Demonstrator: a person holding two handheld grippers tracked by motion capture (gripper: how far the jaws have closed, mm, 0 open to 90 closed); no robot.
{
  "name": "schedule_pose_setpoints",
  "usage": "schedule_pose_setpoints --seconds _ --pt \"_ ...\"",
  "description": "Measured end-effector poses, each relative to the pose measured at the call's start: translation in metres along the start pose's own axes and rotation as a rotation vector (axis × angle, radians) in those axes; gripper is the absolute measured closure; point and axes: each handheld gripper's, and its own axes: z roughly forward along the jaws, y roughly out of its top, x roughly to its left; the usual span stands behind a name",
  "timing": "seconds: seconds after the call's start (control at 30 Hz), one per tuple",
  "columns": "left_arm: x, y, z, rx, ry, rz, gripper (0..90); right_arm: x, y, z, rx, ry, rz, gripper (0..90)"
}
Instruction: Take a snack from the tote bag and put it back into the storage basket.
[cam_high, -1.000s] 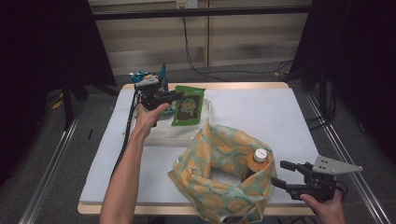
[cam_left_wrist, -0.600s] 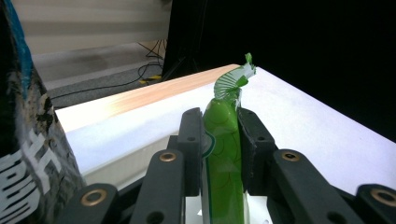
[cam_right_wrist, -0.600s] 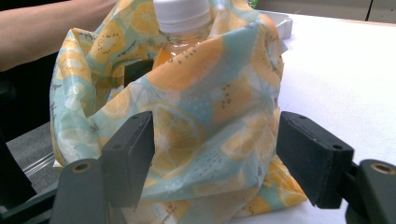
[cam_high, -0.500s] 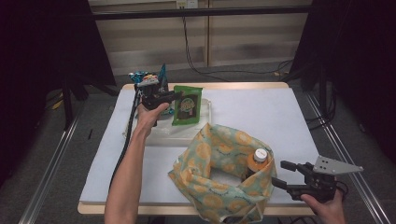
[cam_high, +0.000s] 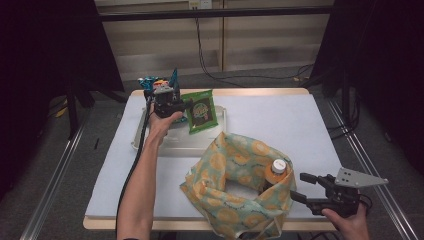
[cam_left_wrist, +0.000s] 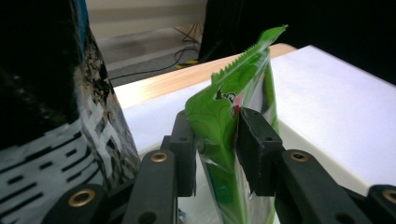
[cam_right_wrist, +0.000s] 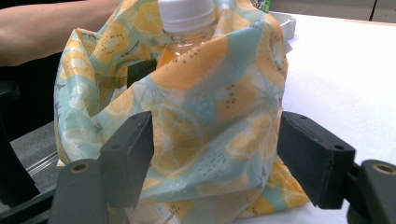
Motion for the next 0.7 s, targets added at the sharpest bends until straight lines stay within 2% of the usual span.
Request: schedule_pose_setpoints --seconds 0.03,0.27,0.47,0.57,0.6,0.7 --pt "0.001 0.001 0.002 0.003 0.016 -0.007 68.2 0.0 0.0 0.0 0.0 0.001 -0.002 27.3" --pt "0.001 0.008 0.009 0.022 0.024 0.006 63.8 -0.001 -0.001 0.0 0.002 0.002 0.002 27.2" --pt "0.0 0.011 0.007 0.018 0.035 0.015 54.4 0.0 -0.001 0.001 0.01 0.007 0.001 27.1" --pt "0.001 0.013 0.005 0.021 0.041 0.004 50.2 0.0 -0.001 0.001 0.012 0.008 0.0 27.1" --pt "0.001 0.014 0.005 0.021 0.044 -0.003 45.1 0.0 -0.001 0.002 0.012 0.011 -0.003 27.1" --pt "-0.001 0.019 0.001 0.022 0.037 -0.013 43.3 0.001 -0.001 0.002 0.014 0.016 -0.003 27.1"
